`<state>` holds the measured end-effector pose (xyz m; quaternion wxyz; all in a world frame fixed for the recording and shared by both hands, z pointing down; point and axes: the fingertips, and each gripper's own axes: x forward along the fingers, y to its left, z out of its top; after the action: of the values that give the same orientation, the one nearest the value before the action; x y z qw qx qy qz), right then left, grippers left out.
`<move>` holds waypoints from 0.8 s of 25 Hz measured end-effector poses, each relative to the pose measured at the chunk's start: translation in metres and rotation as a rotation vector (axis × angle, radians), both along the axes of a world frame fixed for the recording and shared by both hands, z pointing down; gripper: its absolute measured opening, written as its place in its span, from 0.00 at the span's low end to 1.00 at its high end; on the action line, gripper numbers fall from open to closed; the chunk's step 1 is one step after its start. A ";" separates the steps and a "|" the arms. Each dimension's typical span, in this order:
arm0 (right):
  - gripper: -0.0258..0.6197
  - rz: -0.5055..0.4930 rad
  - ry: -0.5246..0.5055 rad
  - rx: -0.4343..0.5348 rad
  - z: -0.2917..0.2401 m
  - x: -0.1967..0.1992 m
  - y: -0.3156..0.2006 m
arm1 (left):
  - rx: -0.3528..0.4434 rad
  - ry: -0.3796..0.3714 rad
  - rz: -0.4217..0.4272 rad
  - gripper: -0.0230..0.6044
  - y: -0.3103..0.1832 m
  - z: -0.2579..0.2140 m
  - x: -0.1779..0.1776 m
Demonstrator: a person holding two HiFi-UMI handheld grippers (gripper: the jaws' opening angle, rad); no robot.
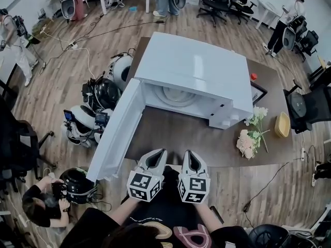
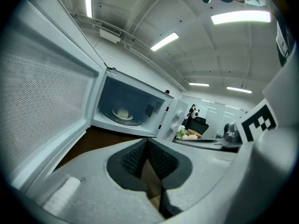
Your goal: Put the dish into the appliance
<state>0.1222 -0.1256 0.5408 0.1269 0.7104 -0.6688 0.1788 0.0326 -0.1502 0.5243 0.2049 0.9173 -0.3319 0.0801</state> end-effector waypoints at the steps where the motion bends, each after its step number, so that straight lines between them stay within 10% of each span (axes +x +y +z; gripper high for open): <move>1: 0.05 -0.011 0.014 -0.008 0.002 -0.003 0.000 | 0.001 0.001 0.001 0.05 0.000 -0.001 -0.001; 20: 0.05 -0.046 0.037 0.020 -0.007 -0.009 -0.004 | 0.046 -0.021 0.022 0.05 0.004 -0.011 -0.003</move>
<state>0.1133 -0.1293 0.5334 0.1362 0.6991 -0.6843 0.1563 0.0296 -0.1463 0.5134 0.1791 0.9245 -0.3257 0.0844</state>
